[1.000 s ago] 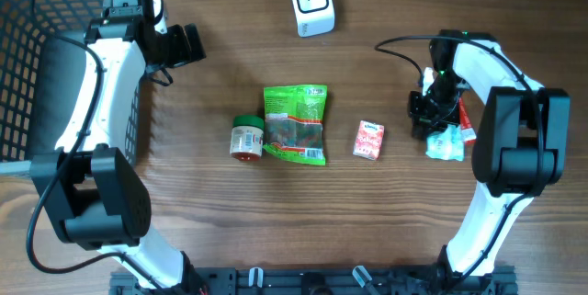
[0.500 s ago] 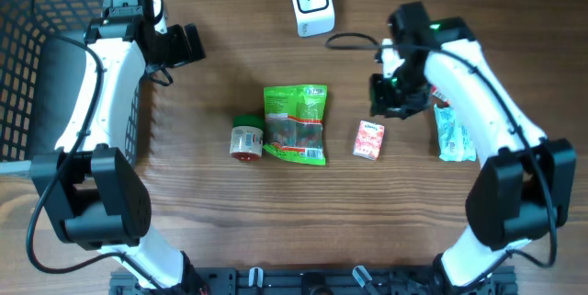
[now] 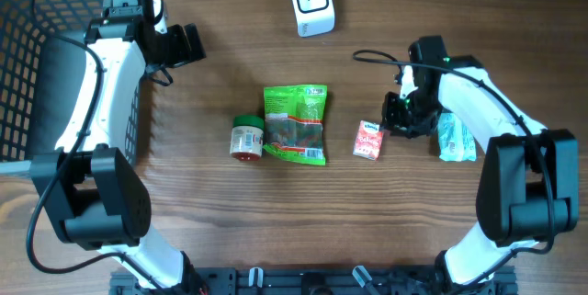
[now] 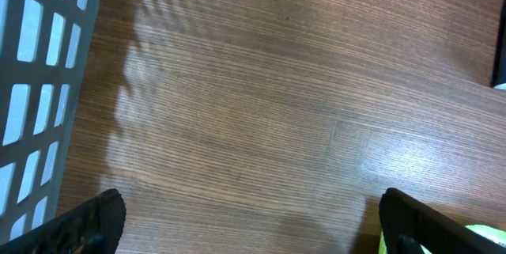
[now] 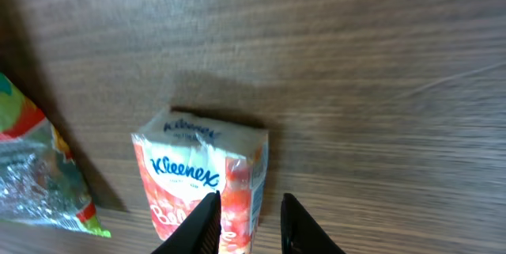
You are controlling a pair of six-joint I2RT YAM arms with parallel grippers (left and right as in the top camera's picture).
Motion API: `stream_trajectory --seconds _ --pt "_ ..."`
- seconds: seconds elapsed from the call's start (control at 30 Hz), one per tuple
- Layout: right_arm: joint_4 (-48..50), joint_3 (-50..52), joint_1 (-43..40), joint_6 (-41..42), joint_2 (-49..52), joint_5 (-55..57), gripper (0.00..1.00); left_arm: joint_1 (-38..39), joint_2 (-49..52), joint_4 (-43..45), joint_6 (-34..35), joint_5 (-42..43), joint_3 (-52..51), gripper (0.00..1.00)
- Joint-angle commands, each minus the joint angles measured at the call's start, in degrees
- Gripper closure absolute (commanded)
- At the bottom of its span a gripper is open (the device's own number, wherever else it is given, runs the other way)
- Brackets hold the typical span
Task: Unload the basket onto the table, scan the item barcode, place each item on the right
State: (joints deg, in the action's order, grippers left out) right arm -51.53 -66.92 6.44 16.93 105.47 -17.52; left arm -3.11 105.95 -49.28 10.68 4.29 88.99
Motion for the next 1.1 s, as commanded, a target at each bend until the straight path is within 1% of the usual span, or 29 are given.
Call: stream_trajectory --seconds 0.0,0.27,0.3,0.33,0.43,0.47,0.5,0.57,0.6,0.67,0.73,0.87,0.9,0.97,1.07 --pt "2.29 2.71 0.50 -1.66 0.04 -3.54 0.74 -0.11 -0.85 0.02 0.50 -0.33 0.55 0.00" --pt "7.96 7.52 0.50 1.46 0.04 -3.58 0.75 -0.11 -0.85 0.02 0.50 -0.33 0.55 0.00" --pt "9.60 8.57 0.50 1.73 0.04 -3.58 0.88 -0.11 -0.85 0.02 0.50 -0.33 0.55 0.00" --pt "9.99 8.59 0.50 1.18 0.04 -3.54 0.96 -0.11 -0.85 0.00 0.50 -0.33 0.55 0.00" --pt "8.70 5.84 0.35 -0.70 -3.69 -0.87 0.96 -0.11 -0.85 0.02 0.50 -0.33 0.55 0.00" --pt "6.69 3.04 1.07 -1.97 -8.37 4.39 0.96 -0.11 -0.85 0.02 0.50 -0.33 0.55 0.00" --pt "5.90 2.12 1.88 -1.92 -10.47 8.04 0.96 -0.11 -0.85 0.02 0.50 -0.33 0.55 0.00" --pt "4.52 0.81 7.74 -1.88 -17.09 25.97 0.96 -0.11 -0.85 0.02 0.50 -0.33 0.55 0.00" --pt "4.35 0.81 10.38 -1.75 -17.94 30.75 0.96 -0.11 -0.85 0.02 0.50 -0.33 0.55 0.00" --pt "4.33 0.81 17.05 -1.27 -17.62 41.75 0.96 -0.11 -0.85 0.02 0.50 -0.33 0.55 0.00" --pt "4.11 0.81 24.52 -0.35 -15.28 56.00 0.96 -0.11 -0.85 0.00 0.50 -0.33 0.55 0.00" --pt "4.13 0.81 33.90 -0.46 -7.45 74.64 0.96 -0.11 -0.85 0.02 0.50 -0.33 0.55 0.00" --pt "4.15 0.81 35.43 -0.81 -4.79 77.66 0.96 -0.11 -0.85 0.00 0.50 -0.33 0.55 0.00" --pt "4.76 0.81 36.79 -3.48 0.44 79.47 0.96 -0.13 -0.85 0.02 0.50 -0.33 0.55 0.00" --pt "5.64 0.81 36.79 -3.39 5.22 78.51 0.96 -0.11 -0.85 0.02 0.50 -0.33 0.55 0.00"
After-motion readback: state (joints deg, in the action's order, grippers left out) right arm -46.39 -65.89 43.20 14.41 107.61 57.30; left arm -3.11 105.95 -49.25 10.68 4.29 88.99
